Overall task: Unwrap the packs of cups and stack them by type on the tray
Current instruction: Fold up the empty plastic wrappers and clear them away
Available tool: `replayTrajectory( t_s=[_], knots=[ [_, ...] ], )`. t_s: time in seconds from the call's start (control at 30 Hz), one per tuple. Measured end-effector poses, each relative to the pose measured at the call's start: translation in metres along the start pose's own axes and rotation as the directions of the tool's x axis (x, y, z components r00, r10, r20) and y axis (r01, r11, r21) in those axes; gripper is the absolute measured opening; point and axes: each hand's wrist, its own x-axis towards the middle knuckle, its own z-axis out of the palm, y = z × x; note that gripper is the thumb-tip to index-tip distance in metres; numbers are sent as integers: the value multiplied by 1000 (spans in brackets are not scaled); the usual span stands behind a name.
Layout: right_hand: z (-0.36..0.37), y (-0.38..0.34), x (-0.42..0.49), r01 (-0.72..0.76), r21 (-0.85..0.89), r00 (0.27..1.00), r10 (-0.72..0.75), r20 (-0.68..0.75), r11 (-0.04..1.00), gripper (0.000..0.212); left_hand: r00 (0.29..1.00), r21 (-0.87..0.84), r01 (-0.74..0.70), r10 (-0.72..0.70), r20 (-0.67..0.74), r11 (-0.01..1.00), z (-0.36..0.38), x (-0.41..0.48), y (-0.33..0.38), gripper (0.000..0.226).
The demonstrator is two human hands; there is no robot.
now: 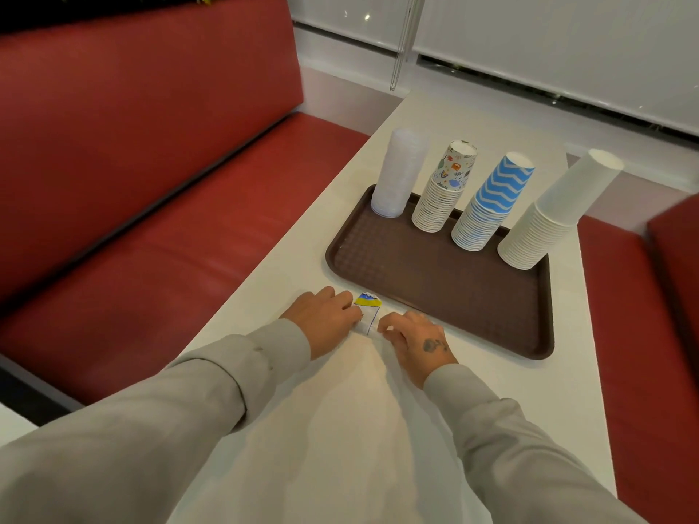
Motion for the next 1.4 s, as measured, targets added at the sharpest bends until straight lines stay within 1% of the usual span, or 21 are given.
replayTrajectory(
  t_s=[0.07, 0.13, 0.17, 0.23, 0.33, 0.4, 0.5, 0.6, 0.67, 0.73, 0.8, 0.83, 0.93, 0.97, 1.07, 1.13, 1.2, 1.23, 1.27, 1.3, 1.4],
  knots=[
    [0, 3, 3, -2, 19, 1000, 2, 1, 1000, 22, 999, 17, -37, 37, 6, 999, 1, -1, -6, 30],
    [1, 4, 3, 27, -5, 1000, -27, -7, 1000, 23, 998, 68, -57, 56, 8, 996, 2, 1, -6, 28],
    [2, 3, 1, 52, -31, 998, -53, -29, 998, 23, 999, 86, -54, 53, 9, 995, 2, 2, -4, 29],
    [6, 5, -3, 106, -73, 986, -114, -122, 992, 19, 1000, 70, -26, 26, 3, 997, 1, 4, 0, 33],
    [5, 5, -1, 130, -134, 975, -151, -164, 982, 17, 1000, 70, -23, 24, -18, 997, 0, 6, 2, 35],
    [4, 4, 4, 163, -195, 973, -190, -129, 967, 20, 999, 81, -27, 29, -26, 996, 3, 7, -1, 35],
    [2, 2, 9, 135, -209, 986, -152, -67, 968, 26, 996, 143, -49, 58, -61, 988, 2, 8, -1, 38],
    [-1, 0, 13, 50, -150, 998, -55, -30, 987, 25, 995, 146, -71, 80, -57, 987, 1, 6, 1, 38],
    [-2, 0, 17, 8, -65, 999, -10, -33, 998, 17, 991, 156, -99, 111, -72, 983, 1, 3, 0, 28],
    [-5, 0, 18, -13, -43, 1000, 12, -27, 999, 13, 989, 171, -114, 129, -78, 979, 4, 3, -4, 25],
    [-4, 0, 17, 32, -153, 999, -38, -32, 988, 18, 990, 170, -111, 123, -65, 979, 5, 4, -5, 29],
    [-4, -1, 15, 51, -197, 998, -59, -36, 979, 21, 987, 172, -112, 130, -96, 979, 4, 4, -3, 31],
    [2, 4, 11, 139, -188, 980, -162, -117, 972, 20, 970, 200, -102, 142, -199, 974, 5, 10, -1, 31],
    [3, 6, 9, 150, -198, 973, -180, -146, 969, 19, 970, 195, -95, 135, -203, 976, 4, 12, 0, 29],
    [0, 7, 9, 151, -193, 983, -168, -76, 970, 23, 979, 164, -98, 125, -163, 982, 2, 12, 5, 26],
    [-1, 1, 9, 156, -243, 982, -177, -69, 957, 23, 986, 155, -66, 88, -144, 986, 8, 15, 5, 35],
    [0, -2, 10, 146, -262, 982, -172, -82, 954, 15, 988, 157, -35, 58, -146, 987, 11, 15, 5, 38],
    [1, -1, 9, 135, -258, 979, -169, -115, 957, 10, 985, 148, -45, 68, -158, 988, 12, 14, 5, 35],
    [4, 2, 9, 137, -266, 973, -181, -146, 954, 10, 982, 153, -64, 89, -164, 986, 14, 13, 5, 28],
    [6, 4, 8, 141, -263, 972, -184, -148, 954, 12, 981, 161, -79, 106, -164, 984, 14, 11, 4, 20],
    [1, 0, 5, 79, -218, 991, -101, -93, 973, 19, 977, 237, -122, 159, -143, 964, 18, 7, 2, 10]
  ],
)
